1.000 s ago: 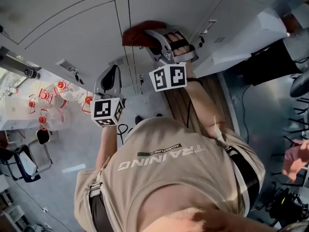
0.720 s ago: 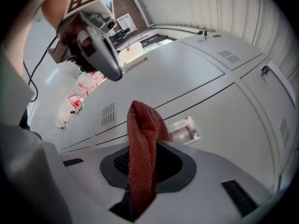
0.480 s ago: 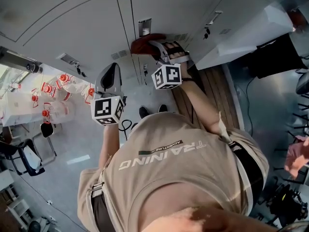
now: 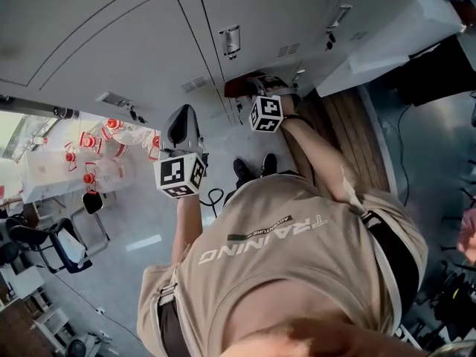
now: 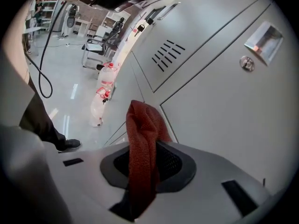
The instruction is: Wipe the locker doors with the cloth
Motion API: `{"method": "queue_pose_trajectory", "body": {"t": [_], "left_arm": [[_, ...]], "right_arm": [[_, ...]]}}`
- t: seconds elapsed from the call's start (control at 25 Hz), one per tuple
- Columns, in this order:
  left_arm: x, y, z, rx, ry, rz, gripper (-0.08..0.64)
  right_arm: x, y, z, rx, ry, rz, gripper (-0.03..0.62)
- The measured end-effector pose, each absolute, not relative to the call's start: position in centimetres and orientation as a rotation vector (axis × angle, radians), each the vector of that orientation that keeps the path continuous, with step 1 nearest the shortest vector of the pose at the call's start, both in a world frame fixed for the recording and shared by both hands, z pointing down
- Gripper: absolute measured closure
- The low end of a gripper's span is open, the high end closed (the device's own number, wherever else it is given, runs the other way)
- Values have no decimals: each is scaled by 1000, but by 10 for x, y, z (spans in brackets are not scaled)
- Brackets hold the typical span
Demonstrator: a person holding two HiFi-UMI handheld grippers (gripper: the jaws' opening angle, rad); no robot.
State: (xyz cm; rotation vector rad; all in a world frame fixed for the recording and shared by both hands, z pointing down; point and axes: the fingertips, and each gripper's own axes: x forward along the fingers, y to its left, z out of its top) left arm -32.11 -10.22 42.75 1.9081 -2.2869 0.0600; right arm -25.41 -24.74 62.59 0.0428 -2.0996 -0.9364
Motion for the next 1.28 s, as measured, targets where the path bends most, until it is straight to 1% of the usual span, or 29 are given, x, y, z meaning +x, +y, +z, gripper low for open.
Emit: {"method": "queue_pose_trajectory", "body": {"t": [0.16, 0.32, 0.52, 0.76, 0.96, 1.12, 1.28], "left_arm": [[-314, -114, 431, 1933, -2258, 59, 554], [-297, -131, 425, 2000, -2219, 65, 554], [-275, -154, 410, 2090, -2195, 59, 554], [-252, -180, 400, 2179, -2136, 53, 554], [-237, -191, 388, 2221, -2127, 33, 554], [-237, -191, 385, 2230, -2132, 25, 554], [-240, -187, 383, 2206, -2159, 20, 554]], "right_arm": [[-251, -248, 635, -4, -2083, -977, 526], [-236, -239, 597, 13, -2147, -1018, 526], [-213, -231, 497, 113, -2296, -1126, 526], [-192, -242, 342, 382, -2363, -1377, 526], [-183, -246, 240, 514, -2355, -1575, 526], [-183, -261, 175, 678, -2312, -1721, 526], [-185, -275, 141, 765, -2284, -1767, 526]]}}
